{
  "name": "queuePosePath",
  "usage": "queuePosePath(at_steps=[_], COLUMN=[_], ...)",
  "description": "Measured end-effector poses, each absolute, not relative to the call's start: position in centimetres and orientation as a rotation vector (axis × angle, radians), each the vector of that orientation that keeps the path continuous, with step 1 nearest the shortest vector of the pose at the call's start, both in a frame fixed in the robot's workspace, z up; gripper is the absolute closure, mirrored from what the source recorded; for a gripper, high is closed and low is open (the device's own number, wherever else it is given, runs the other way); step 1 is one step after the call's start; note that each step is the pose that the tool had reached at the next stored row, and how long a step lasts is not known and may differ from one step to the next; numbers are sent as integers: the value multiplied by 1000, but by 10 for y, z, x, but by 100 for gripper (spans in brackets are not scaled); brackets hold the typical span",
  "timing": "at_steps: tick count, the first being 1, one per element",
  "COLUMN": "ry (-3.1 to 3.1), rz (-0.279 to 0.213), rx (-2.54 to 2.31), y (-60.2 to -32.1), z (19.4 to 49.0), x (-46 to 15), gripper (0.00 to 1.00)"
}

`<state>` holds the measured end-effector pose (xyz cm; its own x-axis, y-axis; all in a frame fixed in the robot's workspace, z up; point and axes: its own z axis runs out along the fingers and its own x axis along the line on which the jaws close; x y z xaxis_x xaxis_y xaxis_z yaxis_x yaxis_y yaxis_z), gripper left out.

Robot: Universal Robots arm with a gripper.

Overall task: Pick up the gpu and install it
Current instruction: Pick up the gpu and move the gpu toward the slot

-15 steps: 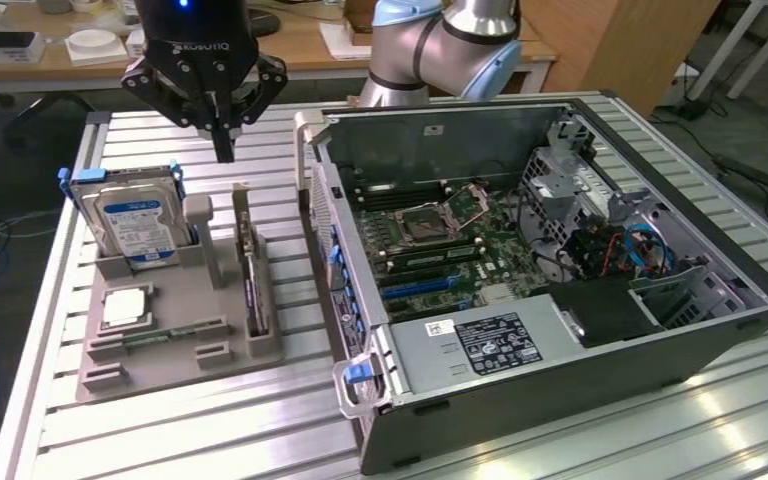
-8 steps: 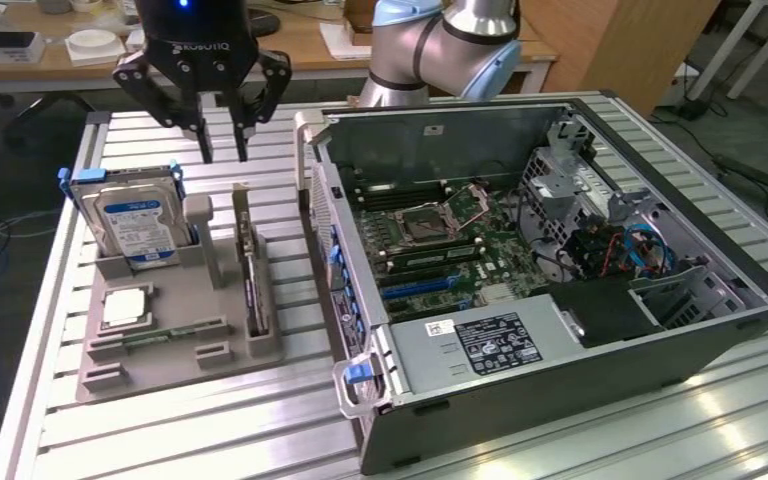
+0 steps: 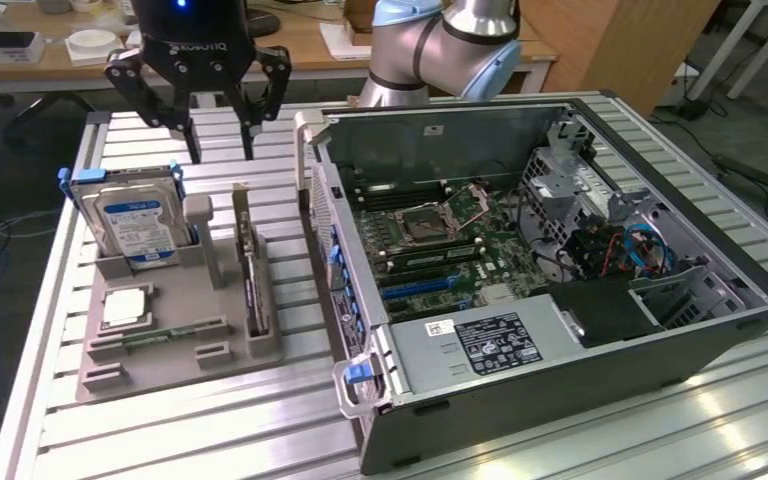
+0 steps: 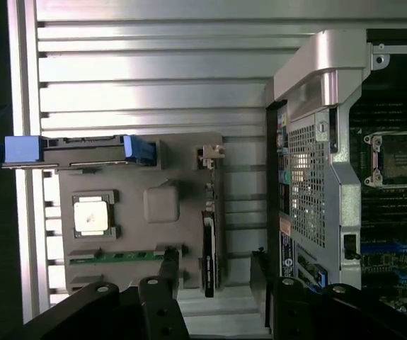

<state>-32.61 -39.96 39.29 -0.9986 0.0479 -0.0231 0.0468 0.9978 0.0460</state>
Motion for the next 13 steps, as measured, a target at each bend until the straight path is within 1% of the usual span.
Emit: queuePosePath(at_steps=[13], ry=[3126], rz=[70], rx=[64], y=[-420], z=[383], x=[-323], gripper=[47])
